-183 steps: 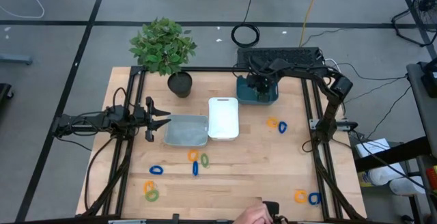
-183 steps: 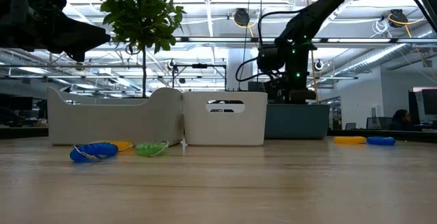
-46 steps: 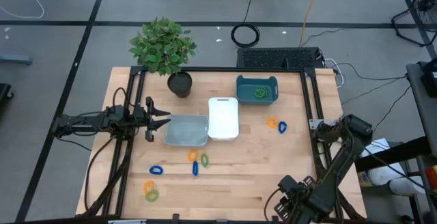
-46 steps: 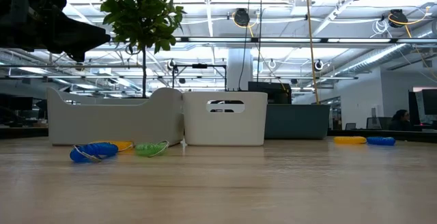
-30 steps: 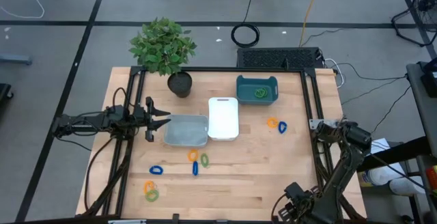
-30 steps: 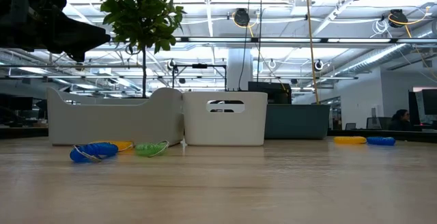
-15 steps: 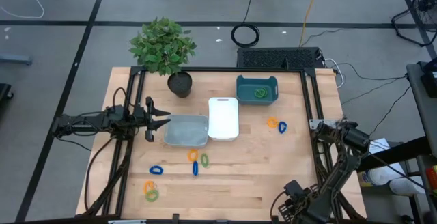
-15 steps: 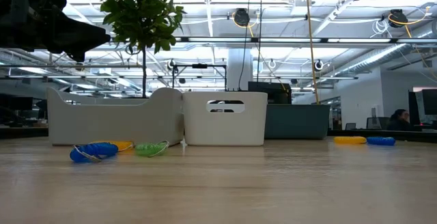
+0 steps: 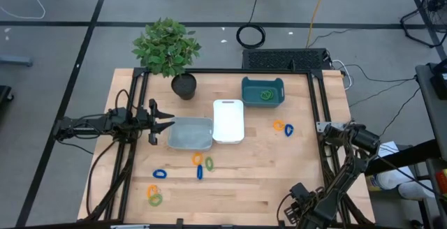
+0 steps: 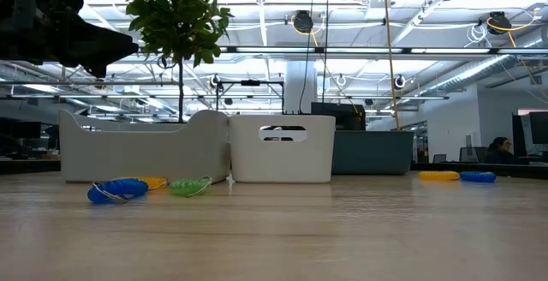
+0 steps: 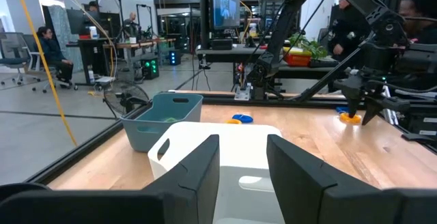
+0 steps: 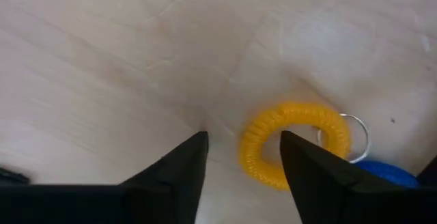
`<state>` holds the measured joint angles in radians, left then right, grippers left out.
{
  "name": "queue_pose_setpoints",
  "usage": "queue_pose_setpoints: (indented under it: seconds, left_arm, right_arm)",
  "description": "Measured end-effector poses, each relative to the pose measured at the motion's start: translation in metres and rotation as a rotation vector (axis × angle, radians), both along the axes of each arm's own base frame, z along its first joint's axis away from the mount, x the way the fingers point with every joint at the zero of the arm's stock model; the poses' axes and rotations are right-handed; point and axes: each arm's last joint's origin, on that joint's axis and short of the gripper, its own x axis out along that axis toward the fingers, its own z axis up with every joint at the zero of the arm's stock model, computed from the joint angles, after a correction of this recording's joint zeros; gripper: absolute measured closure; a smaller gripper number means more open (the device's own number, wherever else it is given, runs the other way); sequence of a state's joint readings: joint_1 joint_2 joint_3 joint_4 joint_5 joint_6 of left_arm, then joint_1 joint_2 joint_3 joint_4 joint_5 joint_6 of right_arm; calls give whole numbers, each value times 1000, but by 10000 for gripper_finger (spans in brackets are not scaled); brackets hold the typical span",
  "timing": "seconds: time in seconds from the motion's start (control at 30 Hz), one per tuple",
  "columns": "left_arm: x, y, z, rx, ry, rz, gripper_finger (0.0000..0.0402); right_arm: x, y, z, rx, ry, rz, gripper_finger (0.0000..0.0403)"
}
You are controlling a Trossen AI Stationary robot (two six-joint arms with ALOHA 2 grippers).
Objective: Sort spring keychains
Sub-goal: Put the yellow spring keychain into the white bin
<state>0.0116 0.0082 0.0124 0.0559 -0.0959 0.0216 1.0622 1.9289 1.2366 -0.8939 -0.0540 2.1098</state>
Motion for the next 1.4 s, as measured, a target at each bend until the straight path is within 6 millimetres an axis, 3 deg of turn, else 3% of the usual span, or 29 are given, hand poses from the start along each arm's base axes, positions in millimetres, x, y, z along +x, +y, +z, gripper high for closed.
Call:
queue_pose_setpoints:
  seconds: [0.4, 0.6, 0.73, 1.17, 1.4]
  left_arm:
    - [0, 0, 0, 0, 0, 0, 270]
    - [0, 0, 0, 0, 0, 0, 270]
    - [0, 0, 0, 0, 0, 0, 270]
    - [0, 0, 0, 0, 0, 0, 270]
    - [0, 0, 0, 0, 0, 0, 270]
  right_arm:
    - [1, -4, -9, 19, -6, 23, 389]
    - [2, -5, -6, 30, -10, 22, 395]
    - [6, -13, 11, 50, -20, 31, 399]
    - [33, -76, 68, 58, -13, 161, 402]
    - [47, -122, 98, 54, -59, 275, 403]
